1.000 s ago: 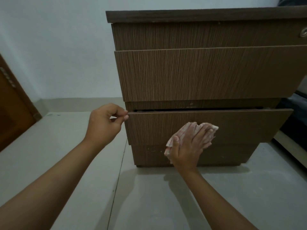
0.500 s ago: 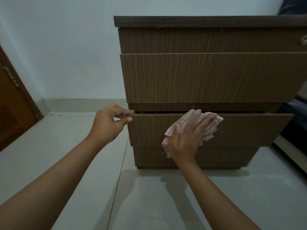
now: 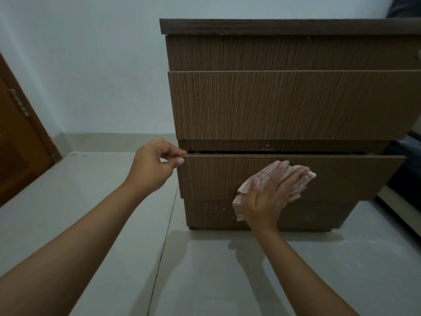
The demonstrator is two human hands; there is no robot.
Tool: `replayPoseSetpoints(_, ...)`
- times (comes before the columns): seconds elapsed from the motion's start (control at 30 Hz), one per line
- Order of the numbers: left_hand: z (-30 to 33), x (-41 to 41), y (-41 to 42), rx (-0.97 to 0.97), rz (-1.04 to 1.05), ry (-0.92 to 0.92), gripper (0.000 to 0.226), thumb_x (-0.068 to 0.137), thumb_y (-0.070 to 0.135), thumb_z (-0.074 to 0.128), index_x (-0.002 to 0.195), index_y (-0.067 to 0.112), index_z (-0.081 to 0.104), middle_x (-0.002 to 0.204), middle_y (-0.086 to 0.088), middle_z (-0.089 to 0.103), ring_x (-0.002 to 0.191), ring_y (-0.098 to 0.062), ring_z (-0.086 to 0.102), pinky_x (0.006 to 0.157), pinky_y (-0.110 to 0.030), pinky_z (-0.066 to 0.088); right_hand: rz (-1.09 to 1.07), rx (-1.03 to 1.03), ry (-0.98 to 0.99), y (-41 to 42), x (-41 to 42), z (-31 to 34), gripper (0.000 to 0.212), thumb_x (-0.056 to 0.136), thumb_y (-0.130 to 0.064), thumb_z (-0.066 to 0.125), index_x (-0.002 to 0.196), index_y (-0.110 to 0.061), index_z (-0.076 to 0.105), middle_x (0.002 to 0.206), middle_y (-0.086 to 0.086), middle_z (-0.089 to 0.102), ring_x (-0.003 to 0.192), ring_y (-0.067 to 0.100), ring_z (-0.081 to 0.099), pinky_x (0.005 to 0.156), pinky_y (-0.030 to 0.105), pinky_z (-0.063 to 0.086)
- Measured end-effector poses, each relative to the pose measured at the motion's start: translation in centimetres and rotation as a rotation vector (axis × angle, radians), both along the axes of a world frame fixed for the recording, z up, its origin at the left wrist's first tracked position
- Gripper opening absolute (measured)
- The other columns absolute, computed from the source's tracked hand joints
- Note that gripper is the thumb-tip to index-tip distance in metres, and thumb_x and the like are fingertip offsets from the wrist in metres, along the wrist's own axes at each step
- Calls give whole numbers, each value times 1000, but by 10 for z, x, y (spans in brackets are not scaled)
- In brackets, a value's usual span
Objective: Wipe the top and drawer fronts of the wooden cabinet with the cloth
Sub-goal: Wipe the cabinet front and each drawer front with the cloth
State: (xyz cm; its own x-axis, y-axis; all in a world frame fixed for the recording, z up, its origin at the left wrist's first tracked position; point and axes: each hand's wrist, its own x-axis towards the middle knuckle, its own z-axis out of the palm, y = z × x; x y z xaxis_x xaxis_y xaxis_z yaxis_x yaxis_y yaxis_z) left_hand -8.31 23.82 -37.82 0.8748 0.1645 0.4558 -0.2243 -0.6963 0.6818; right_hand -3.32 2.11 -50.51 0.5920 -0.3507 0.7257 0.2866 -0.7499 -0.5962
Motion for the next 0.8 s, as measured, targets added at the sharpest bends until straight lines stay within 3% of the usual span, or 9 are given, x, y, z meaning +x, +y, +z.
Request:
replayPoseSetpoints(0.13,2,-1,-2,7,5,9,14,77,9,71,88,18,71,89,0,65,81,-5,59,68,-11,39,1,15,-53,4,4,19,69,98,-39,34,149,-3,5,151,33,-8,141,48,-11,115,58,-6)
replayPoseSetpoints(0.33,3,-8,0,17,-19,8,15,76,8,72,86,19,70,88,-2,66,81,-5,60,68,-9,40,50,65,-69,46,-10,37,69,97,-39,34,149,-5,5,153,27,-9,143,44,-13,114,59,-7)
replayPoseSetpoints(0.53,4,-14,0,28,-23,20,14,76,8,72,85,19,71,88,-2,66,82,-6,60,69,-13,42,118,-87,-60,77,-26,10,74,96,-44,35,151,-24,-10,156,6,-27,144,34,-18,113,59,-9)
replayPoseSetpoints(0.67,5,-14,-1,43,-24,33,13,77,9,71,87,17,71,89,-1,66,81,-4,59,68,-12,41,110,-157,-46,60,-23,-15,67,98,-47,26,152,-26,-8,157,6,-24,145,33,-15,111,66,2)
replayPoseSetpoints(0.8,7,-15,1,36,-45,48,13,78,9,71,88,18,71,87,2,65,80,-4,58,69,-12,40,81,-120,-56,34,-17,-16,71,95,-43,35,152,-19,-1,158,10,-20,144,35,-14,113,62,-2)
